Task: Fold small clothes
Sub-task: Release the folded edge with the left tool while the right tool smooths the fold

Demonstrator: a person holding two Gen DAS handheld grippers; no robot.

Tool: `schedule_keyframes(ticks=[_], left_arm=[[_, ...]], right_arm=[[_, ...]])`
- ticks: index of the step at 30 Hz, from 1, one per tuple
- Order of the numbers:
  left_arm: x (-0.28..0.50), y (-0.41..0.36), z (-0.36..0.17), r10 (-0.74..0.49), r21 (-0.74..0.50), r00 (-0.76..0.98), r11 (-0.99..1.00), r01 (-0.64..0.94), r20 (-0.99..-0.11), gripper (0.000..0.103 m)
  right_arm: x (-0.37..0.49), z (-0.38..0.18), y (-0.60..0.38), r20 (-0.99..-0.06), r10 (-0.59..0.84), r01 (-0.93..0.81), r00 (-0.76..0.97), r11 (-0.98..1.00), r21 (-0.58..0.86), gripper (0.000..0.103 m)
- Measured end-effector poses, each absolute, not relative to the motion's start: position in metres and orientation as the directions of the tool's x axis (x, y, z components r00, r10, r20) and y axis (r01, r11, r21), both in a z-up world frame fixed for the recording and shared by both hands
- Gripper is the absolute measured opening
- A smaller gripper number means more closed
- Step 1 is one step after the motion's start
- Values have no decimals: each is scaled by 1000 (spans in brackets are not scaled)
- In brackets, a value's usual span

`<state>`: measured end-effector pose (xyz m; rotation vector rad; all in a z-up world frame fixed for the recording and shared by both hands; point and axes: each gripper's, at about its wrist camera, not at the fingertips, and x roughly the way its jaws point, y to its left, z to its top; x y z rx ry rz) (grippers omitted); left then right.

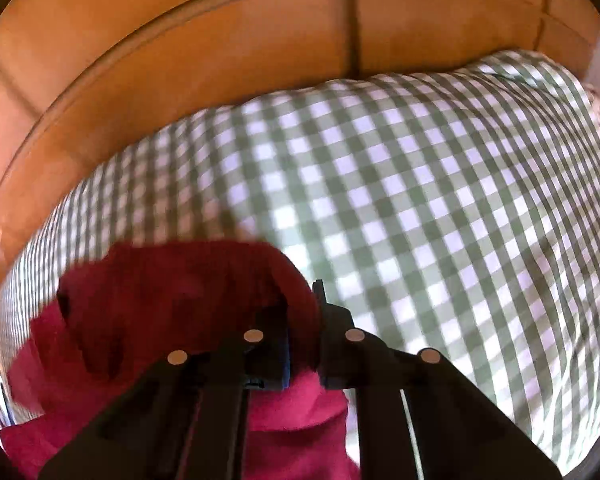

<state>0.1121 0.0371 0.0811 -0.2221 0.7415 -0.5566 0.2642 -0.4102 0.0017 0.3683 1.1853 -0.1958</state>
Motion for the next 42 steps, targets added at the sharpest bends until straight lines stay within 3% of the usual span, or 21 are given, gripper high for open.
schedule_keyframes(ticks=[1,2,3,5,8,9,11,12,14,18,23,24,25,26,33,35,37,39,40,41,42], left_arm=[[126,35,76,-527,-360,608,850,385,-594,1],[137,34,69,-506,-343,603,862,373,-616,1],[150,34,60,-474,-324,597,880,347,-647,1],[176,44,33,-388,-303,587,922,242,-711,1],[195,70,3,-368,-371,536,922,107,-760,6],[197,79,-3,-394,-414,514,907,81,-762,14],[200,100,-15,-469,-529,481,849,13,-741,43],[199,108,-17,-498,-575,481,818,-15,-722,44],[201,115,-17,-545,-633,482,774,-25,-686,44],[203,96,-1,-560,-616,482,786,53,-674,44],[222,61,-6,-539,-551,431,827,108,-724,43],[227,56,-10,-525,-536,418,838,102,-741,37],[232,50,-13,-496,-507,409,858,90,-766,15],[234,44,-11,-468,-474,414,875,96,-780,1],[235,39,56,-414,-416,641,895,160,-646,1],[243,46,59,-372,-404,670,907,116,-643,1],[257,50,44,-316,-372,650,927,55,-691,2],[265,54,20,-245,-323,589,946,-30,-770,6],[266,57,8,-239,-315,534,947,-56,-811,20],[261,60,0,-246,-325,507,943,-70,-826,42],[255,63,-2,-259,-342,508,936,-77,-822,47]], right_arm=[[267,-1,-415,-921,78,350,381,910,221,9],[269,-6,-422,-914,132,375,384,882,285,17],[267,-8,-431,-901,154,424,405,842,334,38],[259,-5,-446,-870,131,492,476,780,387,65],[238,0,-462,-838,117,513,532,743,430,64],[232,2,-462,-838,111,504,534,754,421,64],[216,8,-456,-834,94,452,544,804,386,60],[206,12,-448,-830,99,406,550,836,369,58],[195,15,-439,-826,117,347,552,868,355,53],[180,20,-405,-814,172,217,556,915,341,51],[174,9,-365,-815,183,107,550,952,286,51],[174,9,-359,-814,187,90,549,956,280,51],[175,9,-353,-815,186,73,549,961,268,52],[177,9,-349,-816,186,59,548,964,259,55],[215,-16,-347,-846,90,111,525,979,173,65],[224,-31,-355,-857,101,156,505,966,206,68],[229,-49,-361,-872,77,219,483,954,206,80],[228,-61,-364,-862,65,260,502,940,222,81],[225,-59,-363,-859,56,269,509,937,221,81],[223,-57,-362,-859,42,279,510,937,211,82],[220,-53,-360,-857,24,288,514,937,199,82]])
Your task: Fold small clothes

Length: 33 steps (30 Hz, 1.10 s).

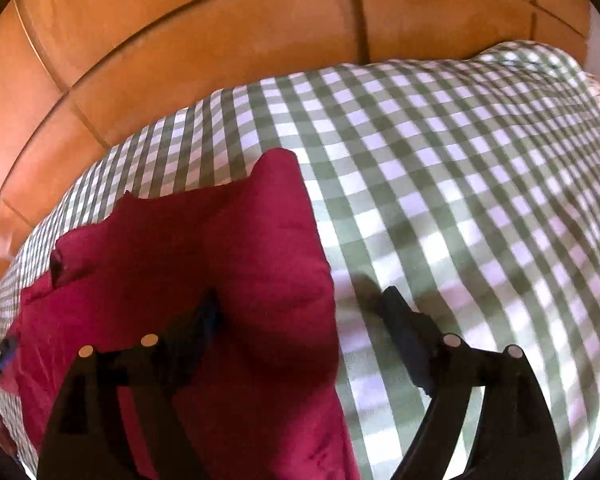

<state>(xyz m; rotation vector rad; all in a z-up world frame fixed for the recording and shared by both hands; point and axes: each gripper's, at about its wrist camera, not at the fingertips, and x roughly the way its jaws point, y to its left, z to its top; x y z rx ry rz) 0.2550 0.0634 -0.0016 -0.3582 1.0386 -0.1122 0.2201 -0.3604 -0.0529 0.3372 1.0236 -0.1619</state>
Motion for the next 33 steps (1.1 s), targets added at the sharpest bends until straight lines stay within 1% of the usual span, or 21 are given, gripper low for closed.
schedule_keyframes(ticks=[1,3,5,7,9,10,11,12,14,15,16,17,18,20,21,22,23,24,27,30,33], left_arm=[[245,69,-2,-271,-370,525,925,-89,-806,48],[230,71,-1,-280,-379,538,922,-81,-795,48],[213,70,0,-275,-366,555,929,-57,-785,48],[196,72,0,-260,-347,568,937,-48,-781,48],[185,76,3,-241,-333,573,941,-60,-783,48],[177,81,2,-228,-326,574,942,-72,-786,50],[170,85,3,-217,-321,574,943,-84,-790,56],[164,93,2,-196,-314,574,942,-114,-795,59],[149,107,1,-178,-314,578,938,-144,-796,65],[143,114,0,-164,-310,580,937,-162,-798,67],[135,125,0,-145,-308,583,932,-190,-799,71],[128,135,0,-134,-313,589,926,-213,-797,75],[123,145,-1,-121,-317,592,918,-239,-797,77],[109,171,-3,-79,-325,599,892,-315,-797,89],[101,188,-5,-71,-345,603,870,-352,-795,92],[98,199,-6,-76,-362,599,854,-373,-797,97],[95,210,-8,-86,-378,590,839,-392,-802,99],[92,221,-9,-92,-394,586,821,-413,-805,99],[75,260,-4,-40,-442,631,748,-495,-774,99],[72,289,-4,-59,-515,663,683,-519,-747,99],[71,316,3,-24,-582,735,628,-517,-678,99]], right_arm=[[216,-49,-360,-854,3,297,520,937,184,82],[202,-33,-359,-834,-55,316,548,938,145,82],[189,-20,-354,-814,-22,292,580,939,182,80],[173,-9,-335,-795,57,206,603,952,224,80],[160,-10,-314,-795,104,134,597,965,227,81],[158,-16,-305,-803,121,109,583,968,225,82],[153,-24,-295,-815,131,89,565,972,218,86],[149,-35,-285,-829,118,80,546,978,191,89],[148,-51,-270,-848,68,64,526,991,120,92],[146,-57,-261,-842,24,39,540,998,54,96],[144,-62,-250,-824,-24,16,566,1000,-18,98],[144,-64,-245,-820,-40,15,571,999,-38,100],[145,-64,-242,-821,-53,17,568,998,-53,101],[150,-64,-244,-827,-39,23,561,999,-32,101],[150,-64,-244,-822,-32,24,568,999,-22,101],[152,-64,-244,-819,-32,25,573,999,-22,101],[150,-65,-243,-818,-36,25,574,999,-27,101],[153,-65,-241,-817,-44,24,575,999,-37,101],[152,-67,-241,-813,-46,24,580,999,-39,101],[141,-63,-243,-807,-49,26,589,999,-41,101],[141,-63,-244,-804,-47,26,592,999,-40,101]])
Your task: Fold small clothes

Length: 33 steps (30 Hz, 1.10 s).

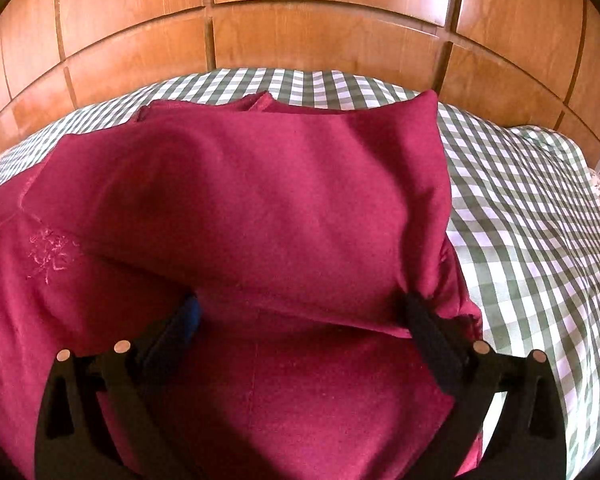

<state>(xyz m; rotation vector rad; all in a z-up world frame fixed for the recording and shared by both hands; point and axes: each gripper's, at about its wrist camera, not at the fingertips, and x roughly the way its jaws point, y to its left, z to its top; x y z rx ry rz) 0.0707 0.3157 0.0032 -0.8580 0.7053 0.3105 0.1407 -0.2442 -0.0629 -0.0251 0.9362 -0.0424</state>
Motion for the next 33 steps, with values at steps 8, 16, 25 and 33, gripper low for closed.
schedule_keyframes(ticks=[8,16,25,33], left_arm=[[100,379,-6,-85,-654,704,462,-599,-705,99],[137,421,-17,-58,-635,674,404,-658,-736,65],[155,417,-7,-20,-576,648,480,-661,-761,11],[175,281,46,-214,-605,730,727,-325,-649,11]], right_arm=[[139,-63,-243,-804,-53,27,592,999,-46,101],[139,-63,-241,-802,-70,28,593,997,-67,101],[139,-64,-241,-802,-74,28,593,997,-71,101],[140,-64,-241,-802,-73,27,594,997,-70,101]])
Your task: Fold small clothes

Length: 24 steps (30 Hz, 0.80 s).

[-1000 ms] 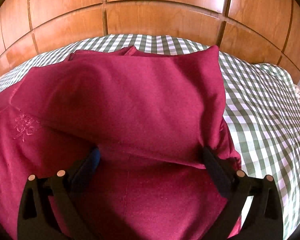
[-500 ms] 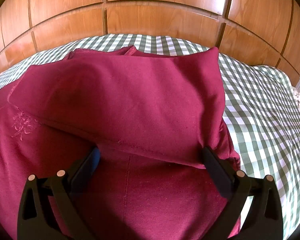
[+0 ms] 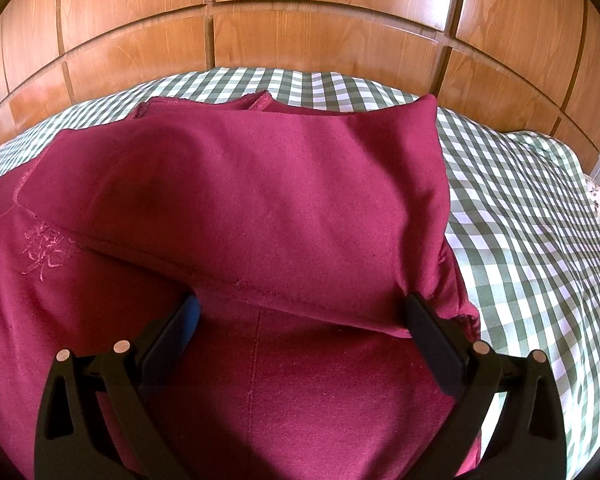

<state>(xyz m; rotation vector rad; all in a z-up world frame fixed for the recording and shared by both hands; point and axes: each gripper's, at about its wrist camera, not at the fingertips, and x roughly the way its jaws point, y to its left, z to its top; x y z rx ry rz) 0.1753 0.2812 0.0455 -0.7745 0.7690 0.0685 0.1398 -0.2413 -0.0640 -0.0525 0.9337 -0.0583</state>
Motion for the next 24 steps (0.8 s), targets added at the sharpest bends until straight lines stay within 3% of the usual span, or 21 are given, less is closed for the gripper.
schedule_keyframes(ticks=[7,9,10,11,14,17,20,24], left_arm=[[192,131,38,-414,-571,631,819,-56,-656,11],[192,102,27,-464,-578,568,816,-26,-680,22],[187,94,23,-484,-588,547,809,-18,-683,37],[183,88,22,-497,-596,541,803,-9,-679,45],[166,81,23,-476,-550,548,834,33,-688,45],[149,114,22,-434,-561,588,827,-40,-682,46],[138,167,17,-381,-608,640,775,-172,-667,56],[125,252,4,-264,-640,688,674,-370,-676,56]], right_arm=[[140,-64,-241,-801,-70,28,594,997,-66,101],[141,-64,-240,-801,-71,29,594,997,-66,101],[141,-64,-240,-801,-71,30,594,997,-66,101],[141,-63,-240,-801,-70,30,595,997,-64,101],[141,-63,-239,-801,-69,33,595,998,-61,101],[141,-63,-239,-800,-69,34,595,998,-61,101],[141,-63,-239,-801,-70,34,595,998,-61,101],[141,-63,-238,-801,-73,35,594,997,-65,101]])
